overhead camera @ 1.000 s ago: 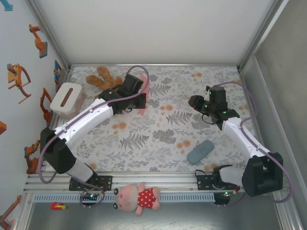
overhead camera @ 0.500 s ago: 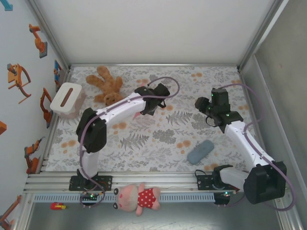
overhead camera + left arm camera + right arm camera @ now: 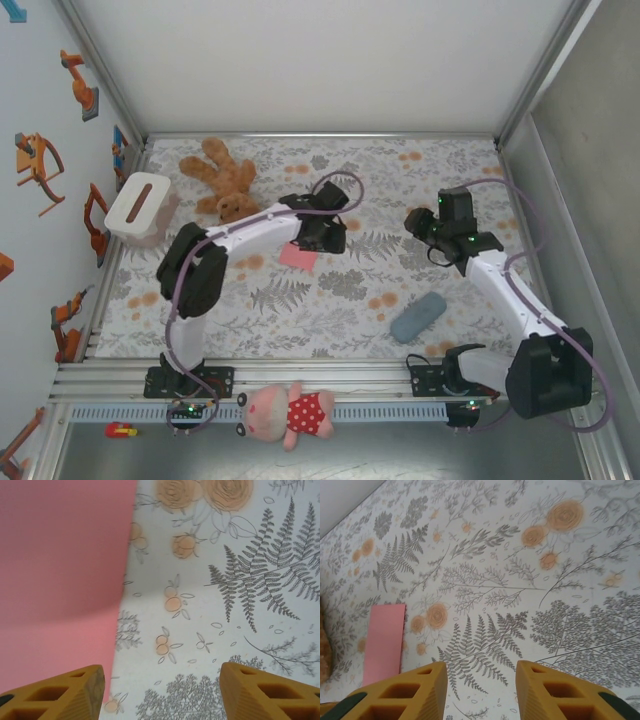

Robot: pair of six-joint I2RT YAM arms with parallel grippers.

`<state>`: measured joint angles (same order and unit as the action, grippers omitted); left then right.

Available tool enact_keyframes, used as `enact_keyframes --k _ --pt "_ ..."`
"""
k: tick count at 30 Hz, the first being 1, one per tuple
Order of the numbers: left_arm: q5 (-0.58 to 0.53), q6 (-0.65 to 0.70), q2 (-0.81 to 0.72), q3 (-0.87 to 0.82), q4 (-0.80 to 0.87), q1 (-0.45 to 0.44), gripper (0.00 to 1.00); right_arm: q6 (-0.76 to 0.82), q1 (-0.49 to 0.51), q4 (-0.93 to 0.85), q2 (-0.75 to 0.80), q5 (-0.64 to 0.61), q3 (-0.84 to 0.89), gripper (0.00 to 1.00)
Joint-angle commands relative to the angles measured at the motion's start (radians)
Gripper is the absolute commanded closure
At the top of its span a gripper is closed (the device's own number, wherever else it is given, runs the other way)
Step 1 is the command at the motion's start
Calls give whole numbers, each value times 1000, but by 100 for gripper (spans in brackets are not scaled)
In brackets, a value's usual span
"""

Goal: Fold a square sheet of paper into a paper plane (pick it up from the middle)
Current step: Turn over the paper at the center of the table, then move the paper to the center of the table.

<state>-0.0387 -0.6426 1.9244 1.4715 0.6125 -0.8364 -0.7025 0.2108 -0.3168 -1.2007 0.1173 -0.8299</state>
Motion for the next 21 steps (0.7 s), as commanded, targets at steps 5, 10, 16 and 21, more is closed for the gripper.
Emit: enact_keyframes --k 5,10,16,21 --pt "37 -105 -285 -252 -192 154 15 -41 112 104 -178 128 -25 49" --pt "-71 -86 -424 -351 -179 202 1 -71 279 171 -356 136 -119 51" --pt "-140 -92 -552 -440 -168 256 4 -95 419 208 -583 182 -281 60" --pt "-145 -162 -604 -492 -138 306 4 -92 460 193 -718 198 -391 63"
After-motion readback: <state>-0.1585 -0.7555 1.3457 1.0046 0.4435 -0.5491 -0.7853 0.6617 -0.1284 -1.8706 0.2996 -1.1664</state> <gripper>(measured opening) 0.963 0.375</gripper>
